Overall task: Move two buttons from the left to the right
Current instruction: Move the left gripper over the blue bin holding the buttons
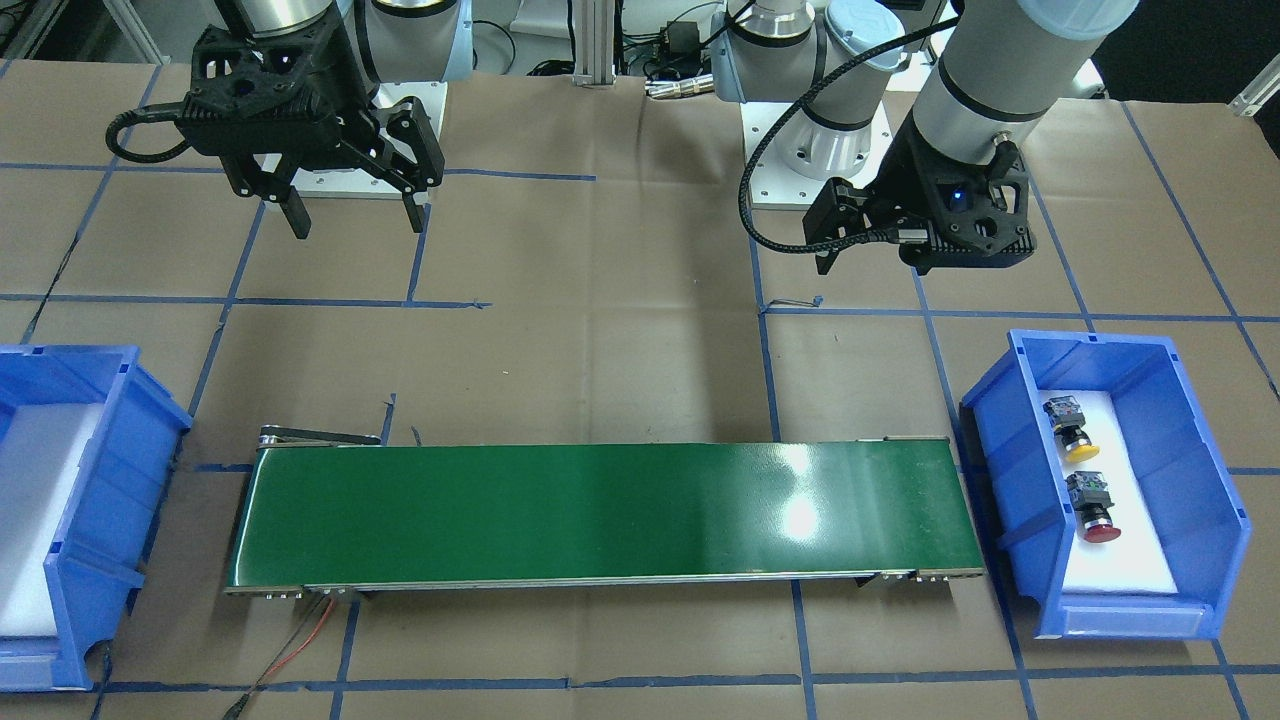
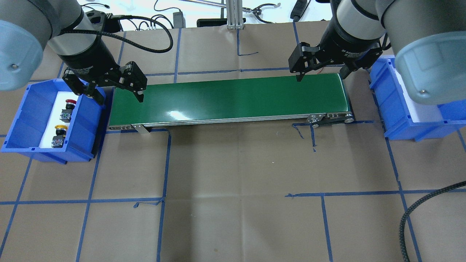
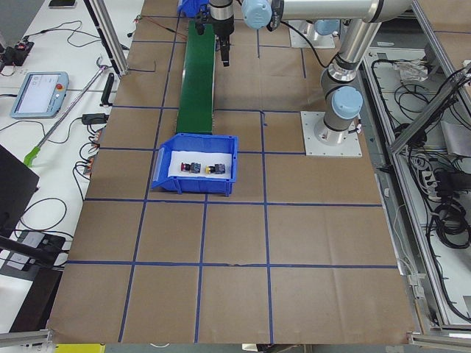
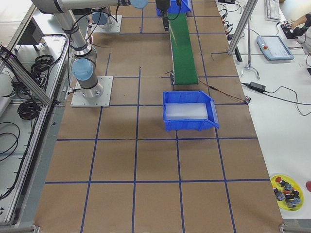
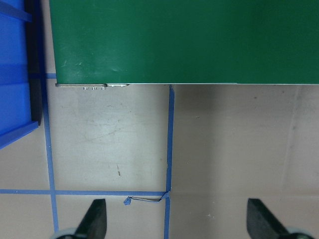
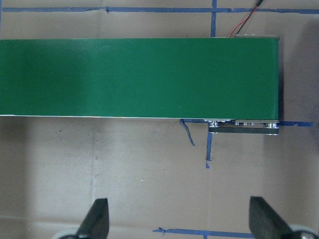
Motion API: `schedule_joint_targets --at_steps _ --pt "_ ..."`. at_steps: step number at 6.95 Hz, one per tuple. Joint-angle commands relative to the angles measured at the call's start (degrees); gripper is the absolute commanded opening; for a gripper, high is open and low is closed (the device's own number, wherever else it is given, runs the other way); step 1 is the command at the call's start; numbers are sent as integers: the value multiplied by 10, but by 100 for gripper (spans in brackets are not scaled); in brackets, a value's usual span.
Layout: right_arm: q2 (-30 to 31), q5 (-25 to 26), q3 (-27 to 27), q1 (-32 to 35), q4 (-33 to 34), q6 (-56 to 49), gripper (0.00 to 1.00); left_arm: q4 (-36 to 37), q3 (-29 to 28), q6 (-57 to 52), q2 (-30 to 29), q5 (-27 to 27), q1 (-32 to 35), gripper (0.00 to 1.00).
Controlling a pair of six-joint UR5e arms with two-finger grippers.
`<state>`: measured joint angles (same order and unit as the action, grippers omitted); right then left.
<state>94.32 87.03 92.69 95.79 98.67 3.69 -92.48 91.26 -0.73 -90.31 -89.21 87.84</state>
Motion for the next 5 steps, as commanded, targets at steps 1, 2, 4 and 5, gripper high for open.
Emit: schedule_joint_targets --at_steps 1,2,4,5 --pt "0 1 -1 -1 0 0 100 -2 1 0 4 -2 0 100" --pt "0 0 -1 -1 0 0 100 -4 1 -1 7 -3 0 100" --pt "0 2 0 0 -1 -1 100 -4 1 -65 4 -3 -34 100" --pt "5 3 1 -1 -1 -1 100 -4 1 -95 0 -3 -83 100"
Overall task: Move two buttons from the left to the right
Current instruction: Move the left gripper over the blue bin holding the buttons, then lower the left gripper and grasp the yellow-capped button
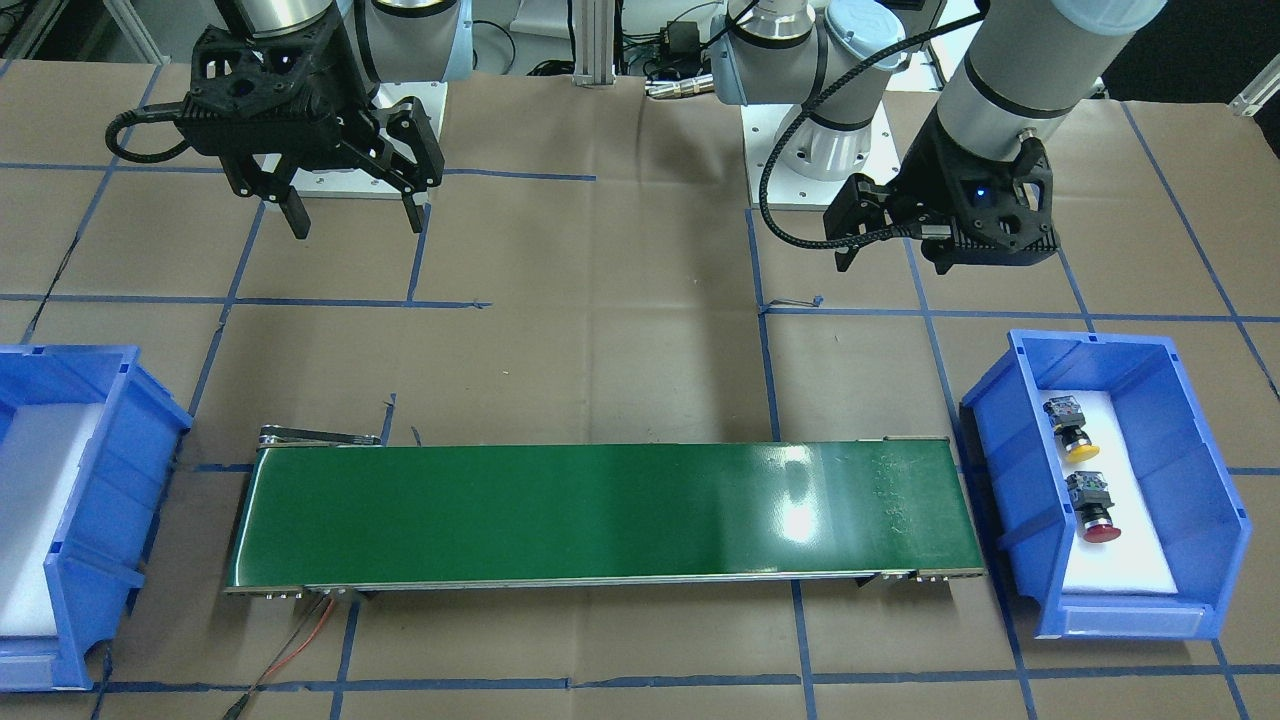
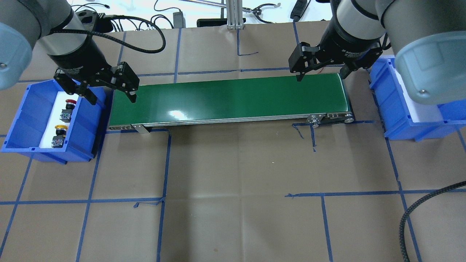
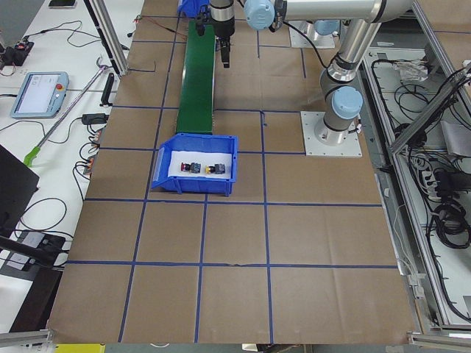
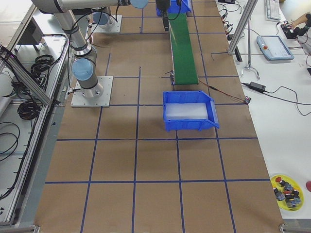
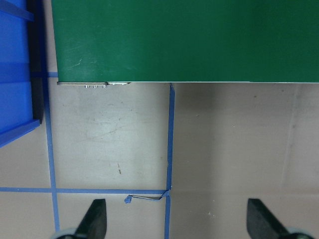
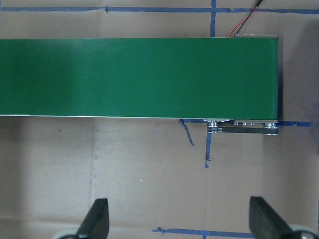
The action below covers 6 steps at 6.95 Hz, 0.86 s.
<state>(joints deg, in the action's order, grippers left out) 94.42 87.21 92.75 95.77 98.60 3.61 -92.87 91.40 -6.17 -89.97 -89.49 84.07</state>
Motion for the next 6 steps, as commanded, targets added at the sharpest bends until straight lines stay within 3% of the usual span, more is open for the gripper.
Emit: schedule_joint_targets --at_steps 1,4,6 --pt "3 1 2 0 -1 0 100 -2 0 -111 -8 -2 -106 100" --pt "5 2 0 -1 -1 0 100 8 8 -285 -54 -6 -271 100" --pt "5 1 -1 1 -2 1 100 58 9 -307 -81 -8 -294 100"
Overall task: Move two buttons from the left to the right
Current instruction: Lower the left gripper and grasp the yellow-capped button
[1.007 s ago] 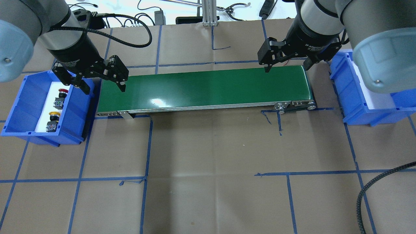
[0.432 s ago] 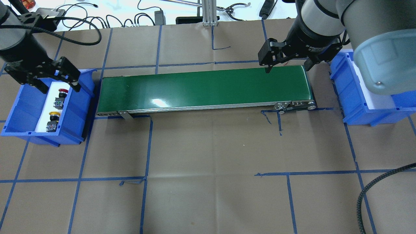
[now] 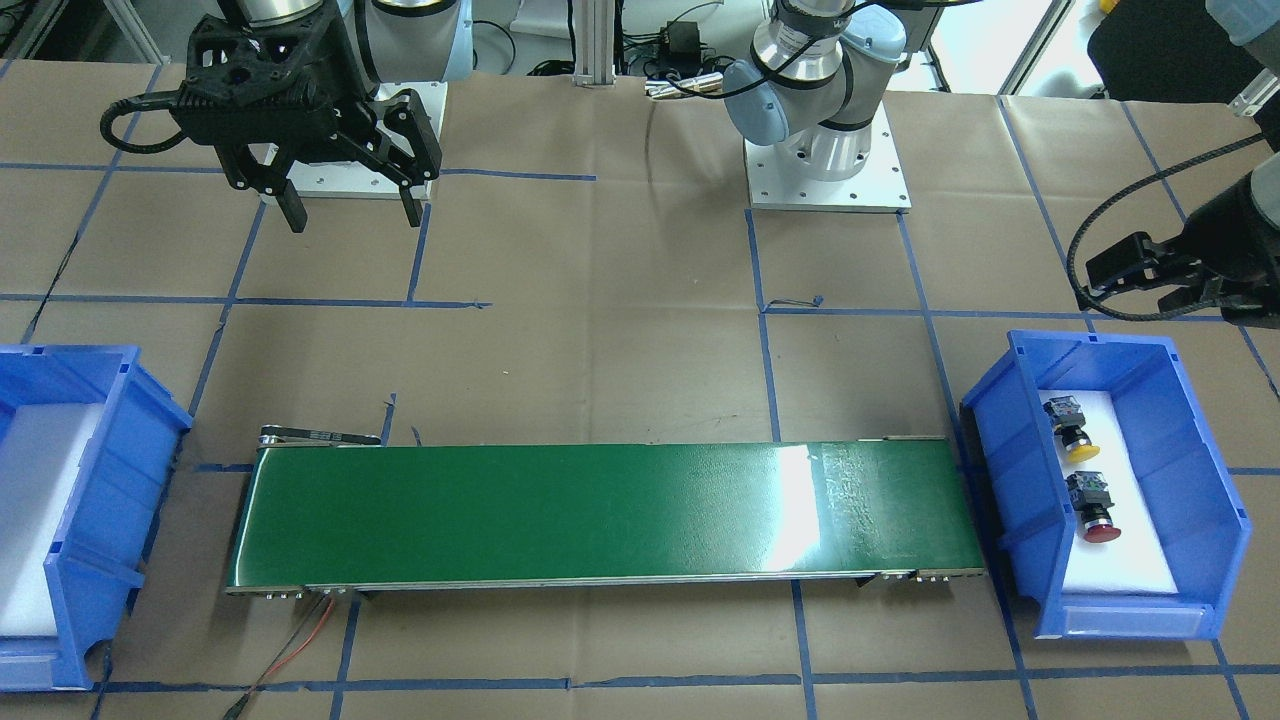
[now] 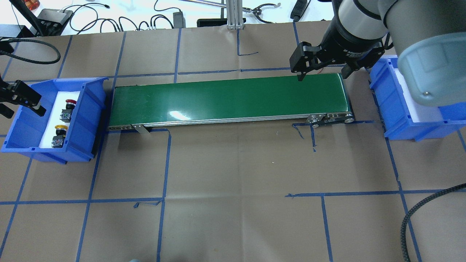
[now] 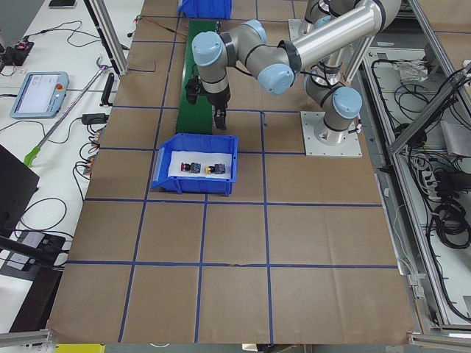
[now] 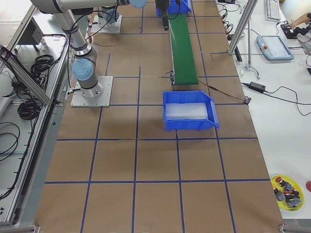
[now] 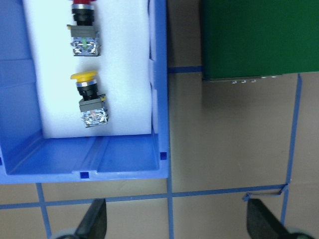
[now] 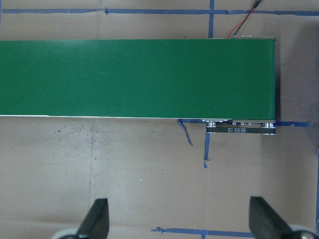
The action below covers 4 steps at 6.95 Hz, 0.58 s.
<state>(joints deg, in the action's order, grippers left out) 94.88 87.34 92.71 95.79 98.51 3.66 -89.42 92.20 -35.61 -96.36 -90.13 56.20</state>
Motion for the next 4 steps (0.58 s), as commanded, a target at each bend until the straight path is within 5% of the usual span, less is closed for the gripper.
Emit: schedule_joint_targets --at_steps 1,4 --pt "0 1 1 1 -1 0 100 50 3 -13 -29 0 -15 99" --pt "0 1 -2 0 0 -1 100 150 64 -16 -43 0 -17 99"
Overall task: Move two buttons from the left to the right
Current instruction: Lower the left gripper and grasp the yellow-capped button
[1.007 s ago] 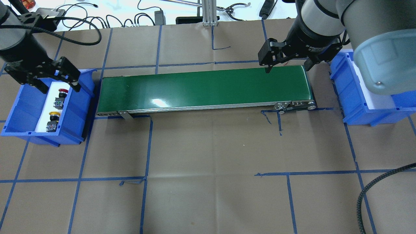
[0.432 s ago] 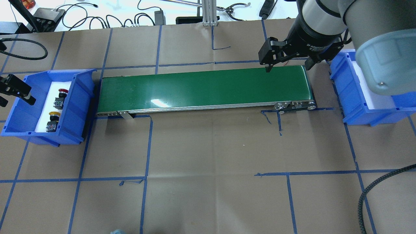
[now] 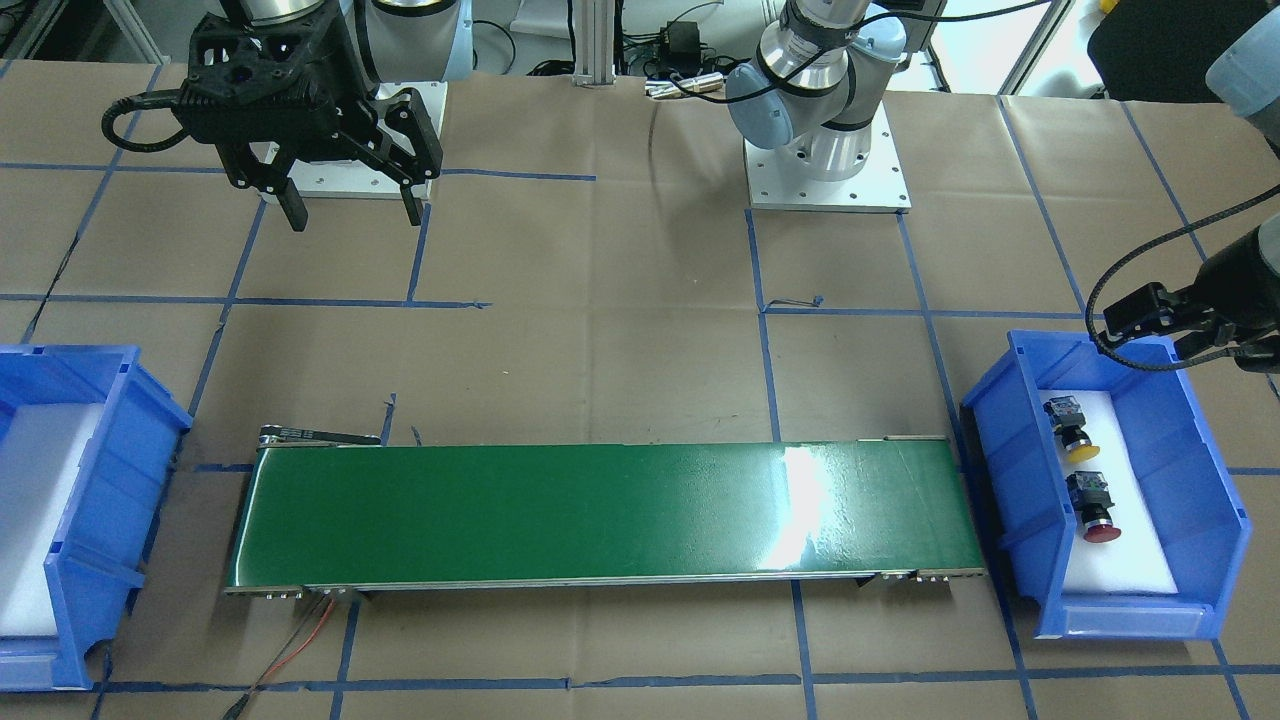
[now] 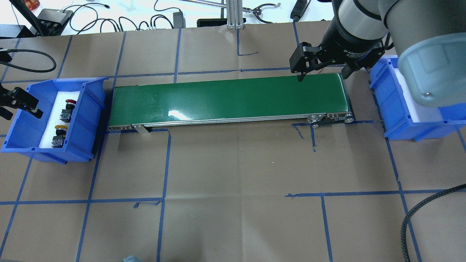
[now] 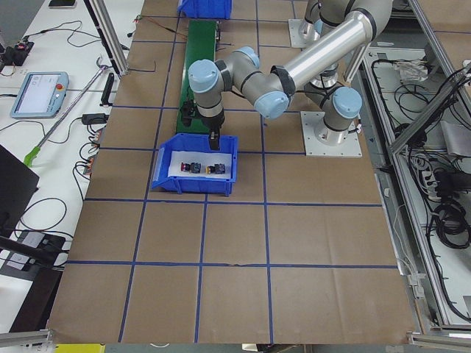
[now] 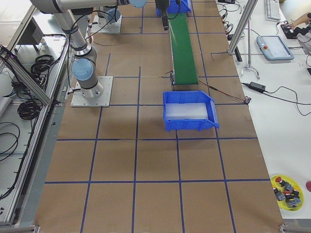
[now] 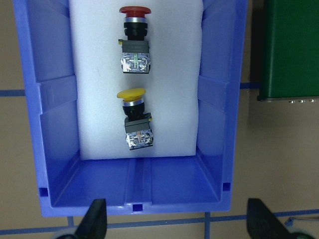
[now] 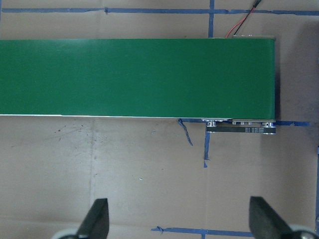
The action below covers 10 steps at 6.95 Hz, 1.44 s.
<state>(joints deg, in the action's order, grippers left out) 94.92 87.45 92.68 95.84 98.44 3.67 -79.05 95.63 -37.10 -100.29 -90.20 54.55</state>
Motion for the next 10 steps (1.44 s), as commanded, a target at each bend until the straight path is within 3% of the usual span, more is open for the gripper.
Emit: schedule_joint_targets --at_steps 1,10 --pt "0 0 0 0 1 -1 100 83 54 -1 -4 0 -1 99" --pt "0 0 3 1 -7 0 100 263 153 -7 -66 8 -30 99"
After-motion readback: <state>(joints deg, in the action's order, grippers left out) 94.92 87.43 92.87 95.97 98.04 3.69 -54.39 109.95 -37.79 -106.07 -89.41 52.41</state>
